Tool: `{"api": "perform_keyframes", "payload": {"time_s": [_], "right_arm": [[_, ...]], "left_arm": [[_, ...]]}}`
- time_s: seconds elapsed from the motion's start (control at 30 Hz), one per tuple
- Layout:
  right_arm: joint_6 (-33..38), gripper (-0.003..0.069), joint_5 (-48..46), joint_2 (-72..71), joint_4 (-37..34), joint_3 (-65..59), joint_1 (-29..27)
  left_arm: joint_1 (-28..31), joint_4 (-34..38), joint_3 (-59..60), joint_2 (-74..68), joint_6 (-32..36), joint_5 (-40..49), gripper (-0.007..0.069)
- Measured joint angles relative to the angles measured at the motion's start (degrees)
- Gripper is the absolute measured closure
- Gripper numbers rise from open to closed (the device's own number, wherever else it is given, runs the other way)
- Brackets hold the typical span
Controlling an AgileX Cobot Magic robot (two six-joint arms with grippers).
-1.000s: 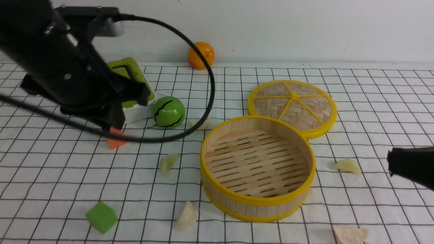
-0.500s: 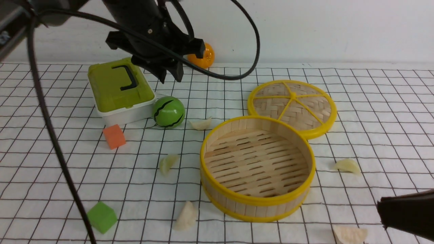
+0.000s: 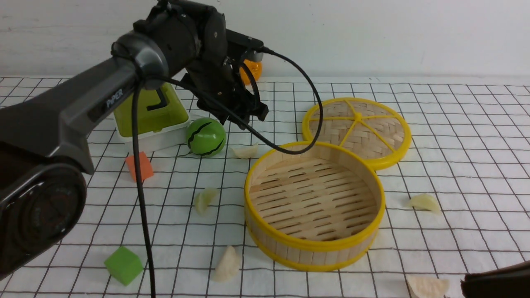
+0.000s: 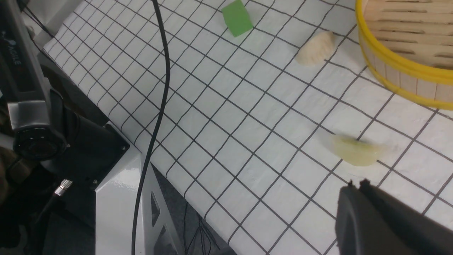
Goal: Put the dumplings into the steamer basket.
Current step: Use the left arm to grab a dumpling
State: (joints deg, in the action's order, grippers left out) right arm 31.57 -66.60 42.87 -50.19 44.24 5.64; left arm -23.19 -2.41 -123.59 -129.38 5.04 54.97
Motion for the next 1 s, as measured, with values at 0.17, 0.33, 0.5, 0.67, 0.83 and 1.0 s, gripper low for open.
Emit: {"api": "perform_keyframes", "payload": {"time_s": [0.17,0.33,0.5,0.67,0.83,1.0], "right_arm": [[0.0,0.0663,0.2,0.0,0.0,0.0,0.0],[0.0,0.066,0.9,0.0,0.5,0.0,0.0],[0.0,0.0659,1.2,0.0,2.5,0.0,0.0],[0.0,0.0657,1.3,0.0,3.1,0.0,0.0],[0.0,0.0656,1.5,0.0,3.0,-0.6,0.0],[0.0,0.0656,1.6,0.0,3.0,-1.0,0.0]], "left_arm": [[0.0,0.1,0.0,-3.4,0.1,-4.4,0.018],[0.0,0.9,0.0,-6.3,0.1,-7.2,0.017],[-0.1,1.7,0.0,-9.4,0.3,-10.9,0.0169],[-0.1,1.7,0.0,-10.4,1.3,-12.2,0.0169],[-0.1,1.5,-0.2,-11.4,1.1,-12.1,0.0181],[-0.2,-0.1,-0.3,-11.4,-4.0,-11.4,0.036]]}}
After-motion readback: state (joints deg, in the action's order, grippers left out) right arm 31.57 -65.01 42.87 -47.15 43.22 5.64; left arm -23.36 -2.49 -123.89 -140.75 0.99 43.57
